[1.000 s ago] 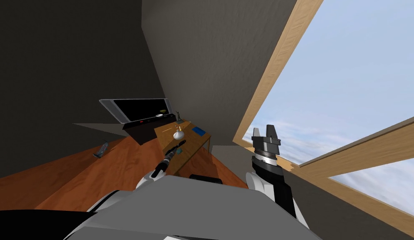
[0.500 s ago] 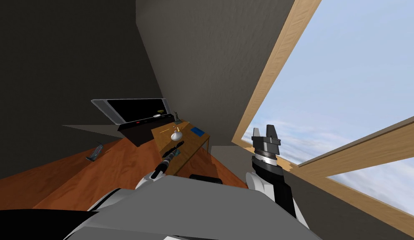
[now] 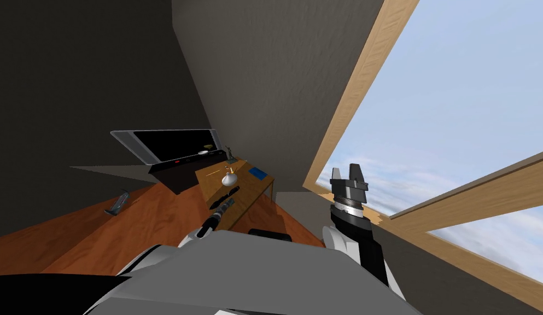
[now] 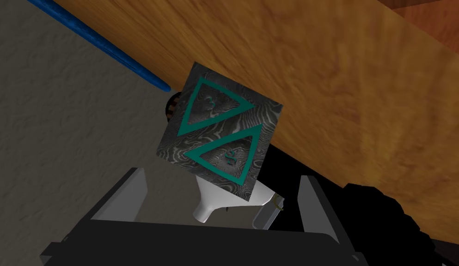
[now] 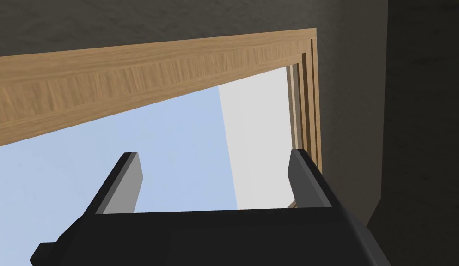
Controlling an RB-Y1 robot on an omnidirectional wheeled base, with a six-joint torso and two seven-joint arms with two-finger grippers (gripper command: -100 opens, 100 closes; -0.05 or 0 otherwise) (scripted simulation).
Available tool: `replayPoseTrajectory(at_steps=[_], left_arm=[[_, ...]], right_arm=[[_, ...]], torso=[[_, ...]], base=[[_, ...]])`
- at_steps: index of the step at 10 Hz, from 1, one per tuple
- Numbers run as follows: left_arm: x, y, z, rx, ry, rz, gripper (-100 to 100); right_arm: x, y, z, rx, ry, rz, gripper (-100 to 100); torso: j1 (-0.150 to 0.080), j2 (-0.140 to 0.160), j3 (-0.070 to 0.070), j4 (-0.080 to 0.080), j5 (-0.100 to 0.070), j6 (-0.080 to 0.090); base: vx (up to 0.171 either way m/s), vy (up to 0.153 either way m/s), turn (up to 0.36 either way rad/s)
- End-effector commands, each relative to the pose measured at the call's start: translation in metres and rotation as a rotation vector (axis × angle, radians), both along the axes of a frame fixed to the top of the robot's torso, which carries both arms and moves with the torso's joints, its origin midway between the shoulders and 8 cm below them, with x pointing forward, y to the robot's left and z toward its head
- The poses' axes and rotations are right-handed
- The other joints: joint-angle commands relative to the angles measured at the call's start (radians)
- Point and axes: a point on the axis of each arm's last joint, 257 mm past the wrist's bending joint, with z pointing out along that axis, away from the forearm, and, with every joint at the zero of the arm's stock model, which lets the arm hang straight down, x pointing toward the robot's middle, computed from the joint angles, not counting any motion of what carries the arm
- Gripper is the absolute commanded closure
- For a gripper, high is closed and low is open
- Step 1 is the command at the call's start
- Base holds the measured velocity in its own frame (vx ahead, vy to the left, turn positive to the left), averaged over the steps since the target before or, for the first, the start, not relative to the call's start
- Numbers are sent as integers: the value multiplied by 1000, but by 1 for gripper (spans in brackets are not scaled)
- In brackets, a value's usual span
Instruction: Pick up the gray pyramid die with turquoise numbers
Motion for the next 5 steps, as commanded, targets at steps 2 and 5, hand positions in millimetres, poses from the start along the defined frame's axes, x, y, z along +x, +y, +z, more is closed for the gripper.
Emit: replayPoseTrajectory(at_steps=[2, 5], left_arm=[[0, 0, 0, 0, 0, 0, 0], [-26, -11, -3, 7, -4, -73, -100]], right_arm=[[0, 0, 0, 0, 0, 0, 0], [0, 0, 0, 0, 0, 0, 0]], torso=[[0, 1, 0, 0, 0, 0], [0, -10, -5, -2, 0, -1]], base=[[0, 0, 0], [189, -4, 252]])
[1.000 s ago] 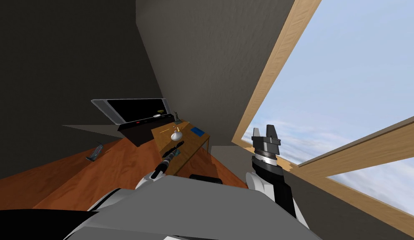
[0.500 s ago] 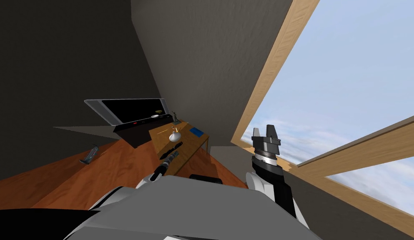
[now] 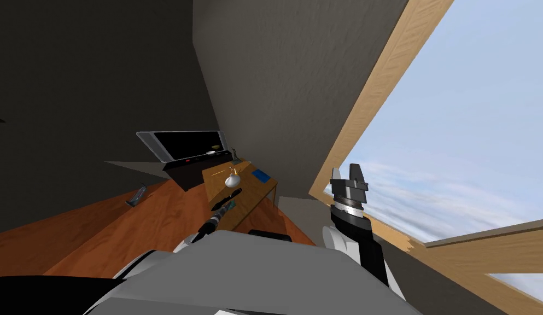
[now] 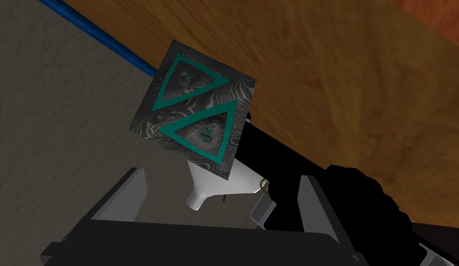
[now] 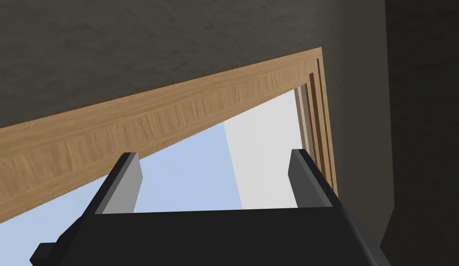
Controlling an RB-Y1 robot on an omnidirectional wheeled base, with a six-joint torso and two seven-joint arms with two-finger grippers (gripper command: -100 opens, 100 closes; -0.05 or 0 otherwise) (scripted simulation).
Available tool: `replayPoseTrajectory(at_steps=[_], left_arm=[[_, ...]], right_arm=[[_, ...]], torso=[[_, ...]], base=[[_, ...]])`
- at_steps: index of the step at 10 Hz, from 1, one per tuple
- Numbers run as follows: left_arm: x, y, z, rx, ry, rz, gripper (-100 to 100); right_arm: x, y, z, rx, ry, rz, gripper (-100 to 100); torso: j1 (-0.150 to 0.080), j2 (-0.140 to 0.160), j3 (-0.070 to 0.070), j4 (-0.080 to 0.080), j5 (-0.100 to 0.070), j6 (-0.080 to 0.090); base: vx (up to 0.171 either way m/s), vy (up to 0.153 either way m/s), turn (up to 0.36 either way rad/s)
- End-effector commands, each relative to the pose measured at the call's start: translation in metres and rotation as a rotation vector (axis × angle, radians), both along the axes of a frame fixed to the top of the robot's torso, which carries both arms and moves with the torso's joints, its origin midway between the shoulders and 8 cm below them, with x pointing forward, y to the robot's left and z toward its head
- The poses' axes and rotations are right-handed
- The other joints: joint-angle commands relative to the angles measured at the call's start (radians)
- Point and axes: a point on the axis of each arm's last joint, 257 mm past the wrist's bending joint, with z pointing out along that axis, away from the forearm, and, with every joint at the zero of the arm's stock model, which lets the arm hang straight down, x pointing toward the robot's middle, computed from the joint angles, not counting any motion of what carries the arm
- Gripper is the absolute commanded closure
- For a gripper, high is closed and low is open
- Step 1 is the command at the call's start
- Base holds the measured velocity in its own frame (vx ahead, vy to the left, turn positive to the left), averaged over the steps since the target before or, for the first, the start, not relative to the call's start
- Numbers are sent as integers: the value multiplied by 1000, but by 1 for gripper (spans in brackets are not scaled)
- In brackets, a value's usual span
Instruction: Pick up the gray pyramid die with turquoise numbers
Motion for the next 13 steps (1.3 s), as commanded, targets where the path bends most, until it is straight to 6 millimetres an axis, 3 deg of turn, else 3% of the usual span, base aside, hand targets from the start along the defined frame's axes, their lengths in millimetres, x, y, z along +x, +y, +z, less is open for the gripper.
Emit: replayPoseTrajectory(at_steps=[1, 2, 3, 8, 10, 11, 13], left_arm=[[-5, -3, 0, 0, -2, -13, -100], [-4, -3, 1, 0, -6, -14, -100], [-17, -9, 0, -1, -6, -50, -100], [-46, -24, -4, -8, 0, -131, -100], [-45, -23, -3, -8, -2, -129, -100], [-45, -24, -3, -8, -2, -129, 100], [-44, -23, -3, -8, -4, -129, 100]], right_arm=[[0, 0, 0, 0, 0, 0, 0], [0, 0, 0, 0, 0, 0, 0], [0, 0, 0, 0, 0, 0, 0], [0, 0, 0, 0, 0, 0, 0], [0, 0, 0, 0, 0, 0, 0], [0, 0, 0, 0, 0, 0, 0], [0, 0, 0, 0, 0, 0, 0]], torso=[[0, 0, 0, 0, 0, 0], [-1, 3, 1, 0, 0, 0], [-1, 9, 5, 2, 0, 0], [-2, 6, 3, 1, 0, 0], [0, 6, 3, 1, 0, 1], [1, 10, 5, 2, 0, 1], [1, 13, 7, 2, 1, 1]], base=[[161, -17, 27], [52, -21, -23], [124, -47, 294], [156, -33, 159], [78, -13, 33], [9, -2, 0], [0, 0, 0]])
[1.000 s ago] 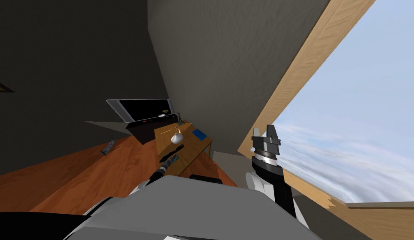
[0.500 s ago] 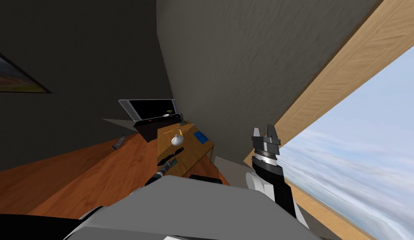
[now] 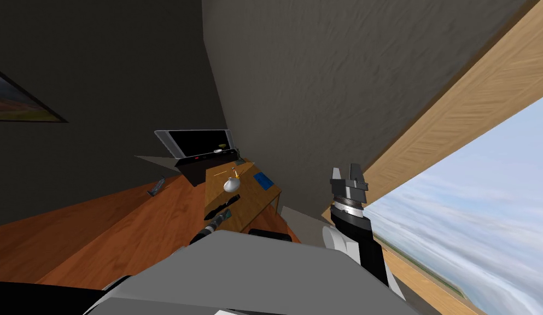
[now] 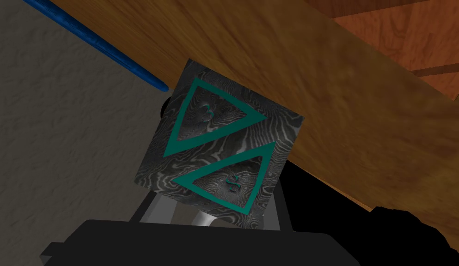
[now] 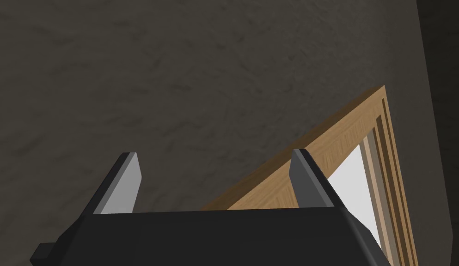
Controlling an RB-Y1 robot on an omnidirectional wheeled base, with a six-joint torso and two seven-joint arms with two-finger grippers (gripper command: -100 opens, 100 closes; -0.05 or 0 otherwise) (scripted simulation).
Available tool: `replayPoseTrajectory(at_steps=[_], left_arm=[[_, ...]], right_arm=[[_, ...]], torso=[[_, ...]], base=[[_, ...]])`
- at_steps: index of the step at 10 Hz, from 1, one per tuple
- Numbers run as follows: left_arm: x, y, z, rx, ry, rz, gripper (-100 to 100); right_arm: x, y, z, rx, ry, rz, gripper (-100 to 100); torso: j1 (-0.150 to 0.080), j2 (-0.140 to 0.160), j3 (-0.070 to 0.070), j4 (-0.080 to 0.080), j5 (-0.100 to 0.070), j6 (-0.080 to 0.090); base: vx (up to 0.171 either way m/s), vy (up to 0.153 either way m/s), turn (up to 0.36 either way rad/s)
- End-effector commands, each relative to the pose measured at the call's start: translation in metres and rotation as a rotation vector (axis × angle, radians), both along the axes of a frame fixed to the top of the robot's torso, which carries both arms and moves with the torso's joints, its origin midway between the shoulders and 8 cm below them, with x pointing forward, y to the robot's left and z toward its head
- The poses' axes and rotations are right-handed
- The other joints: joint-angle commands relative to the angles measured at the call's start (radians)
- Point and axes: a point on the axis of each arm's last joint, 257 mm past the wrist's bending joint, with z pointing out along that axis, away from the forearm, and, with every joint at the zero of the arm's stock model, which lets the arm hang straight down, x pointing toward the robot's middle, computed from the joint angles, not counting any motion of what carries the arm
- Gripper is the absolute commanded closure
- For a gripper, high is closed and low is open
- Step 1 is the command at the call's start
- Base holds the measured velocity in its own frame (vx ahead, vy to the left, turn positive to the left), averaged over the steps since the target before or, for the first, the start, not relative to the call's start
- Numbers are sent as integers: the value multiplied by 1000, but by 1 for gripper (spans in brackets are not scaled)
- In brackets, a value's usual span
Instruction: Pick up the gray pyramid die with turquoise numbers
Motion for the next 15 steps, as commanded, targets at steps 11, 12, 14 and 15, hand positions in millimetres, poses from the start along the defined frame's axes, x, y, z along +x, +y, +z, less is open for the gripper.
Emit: replayPoseTrajectory(at_steps=[11, 12, 14, 15], left_arm=[[47, 23, 5, 8, -1, 133, 100], [47, 23, 5, 8, -1, 133, 100], [60, 29, 6, 4, 1, 170, 100], [66, 31, 7, 2, 3, 188, 100]], right_arm=[[0, 0, 0, 0, 0, 0, 0], [0, 0, 0, 0, 0, 0, 0], [0, 0, 0, 0, 0, 0, 0], [0, 0, 0, 0, 0, 0, 0]], torso=[[4, 6, 3, 1, 2, 2], [4, 7, 4, 1, 1, 2], [2, 4, 2, 0, 1, 1], [2, 5, 2, 0, 1, 2]], base=[[-106, 24, -123], [-129, 5, -55], [-129, -1, -141], [-165, 32, -211]])
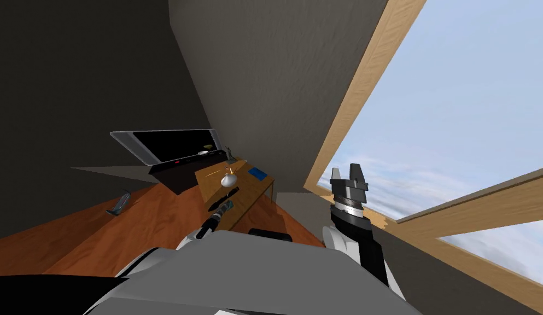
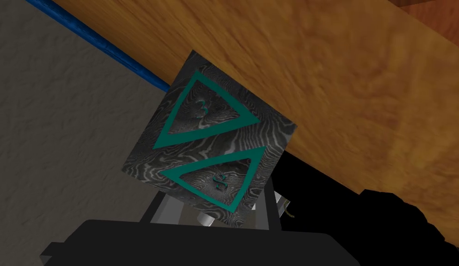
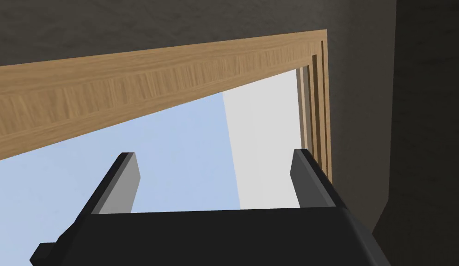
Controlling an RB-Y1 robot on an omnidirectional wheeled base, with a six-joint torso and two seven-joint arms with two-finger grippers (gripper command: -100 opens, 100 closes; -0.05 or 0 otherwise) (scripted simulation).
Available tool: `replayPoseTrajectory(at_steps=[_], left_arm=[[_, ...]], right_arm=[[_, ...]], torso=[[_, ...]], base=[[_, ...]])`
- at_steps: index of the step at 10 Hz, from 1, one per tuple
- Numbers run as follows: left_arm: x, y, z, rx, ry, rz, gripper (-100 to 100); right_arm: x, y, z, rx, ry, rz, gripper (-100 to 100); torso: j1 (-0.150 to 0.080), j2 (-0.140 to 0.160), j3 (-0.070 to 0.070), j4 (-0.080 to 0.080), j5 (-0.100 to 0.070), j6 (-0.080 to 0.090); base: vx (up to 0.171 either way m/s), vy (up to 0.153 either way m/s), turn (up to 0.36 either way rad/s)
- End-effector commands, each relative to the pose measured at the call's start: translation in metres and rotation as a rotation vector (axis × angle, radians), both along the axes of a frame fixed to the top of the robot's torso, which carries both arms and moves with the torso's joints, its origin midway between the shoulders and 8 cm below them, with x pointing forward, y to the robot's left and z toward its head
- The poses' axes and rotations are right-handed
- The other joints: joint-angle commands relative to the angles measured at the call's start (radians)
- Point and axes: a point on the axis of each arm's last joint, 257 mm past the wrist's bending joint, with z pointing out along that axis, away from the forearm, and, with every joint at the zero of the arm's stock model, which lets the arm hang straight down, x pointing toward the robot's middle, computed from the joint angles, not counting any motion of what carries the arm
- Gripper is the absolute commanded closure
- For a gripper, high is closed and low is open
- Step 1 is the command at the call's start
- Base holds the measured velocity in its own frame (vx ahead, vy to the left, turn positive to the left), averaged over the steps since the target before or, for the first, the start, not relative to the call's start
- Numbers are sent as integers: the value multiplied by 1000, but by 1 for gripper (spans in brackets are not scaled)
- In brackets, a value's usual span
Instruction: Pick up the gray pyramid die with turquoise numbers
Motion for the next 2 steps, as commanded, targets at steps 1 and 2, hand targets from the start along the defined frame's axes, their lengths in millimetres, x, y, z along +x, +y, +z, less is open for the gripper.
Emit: replayPoseTrajectory(at_steps=[1, 2], left_arm=[[0, 0, 0, 0, 0, 0, 100], [1, 0, 0, 0, 3, 2, 0]], right_arm=[[0, 0, 0, 0, 0, 0, 0], [0, 0, 0, 0, 0, 0, 0]], torso=[[0, 0, 0, 0, 0, 0], [0, -4, -2, -1, 0, -1]], base=[[-76, 20, -50], [-13, 2, 9]])
